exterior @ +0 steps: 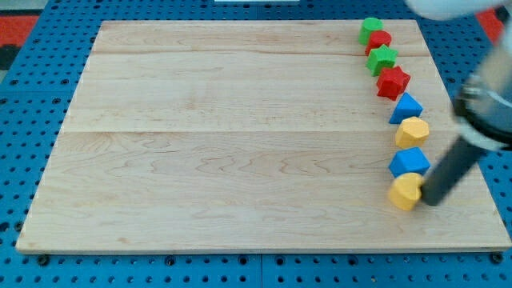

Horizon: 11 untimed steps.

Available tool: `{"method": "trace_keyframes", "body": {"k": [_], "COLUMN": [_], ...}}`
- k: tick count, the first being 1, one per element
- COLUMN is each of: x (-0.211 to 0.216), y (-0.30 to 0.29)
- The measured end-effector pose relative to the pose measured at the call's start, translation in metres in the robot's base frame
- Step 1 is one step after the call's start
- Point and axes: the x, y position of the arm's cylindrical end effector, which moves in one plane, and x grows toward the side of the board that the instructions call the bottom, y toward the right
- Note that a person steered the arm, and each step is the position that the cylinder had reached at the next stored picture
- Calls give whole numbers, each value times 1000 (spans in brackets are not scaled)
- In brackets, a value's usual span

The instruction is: Push the yellow heart towards the top

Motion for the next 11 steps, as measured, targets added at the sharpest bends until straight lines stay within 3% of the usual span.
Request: {"method": "trace_keyframes", "body": {"k": [1,3,4,5,8,10,11], "x": [-13,47,17,-45,-33,-120,-127], "y": [-69,-94,-133,-137,-139,-118,-124]}}
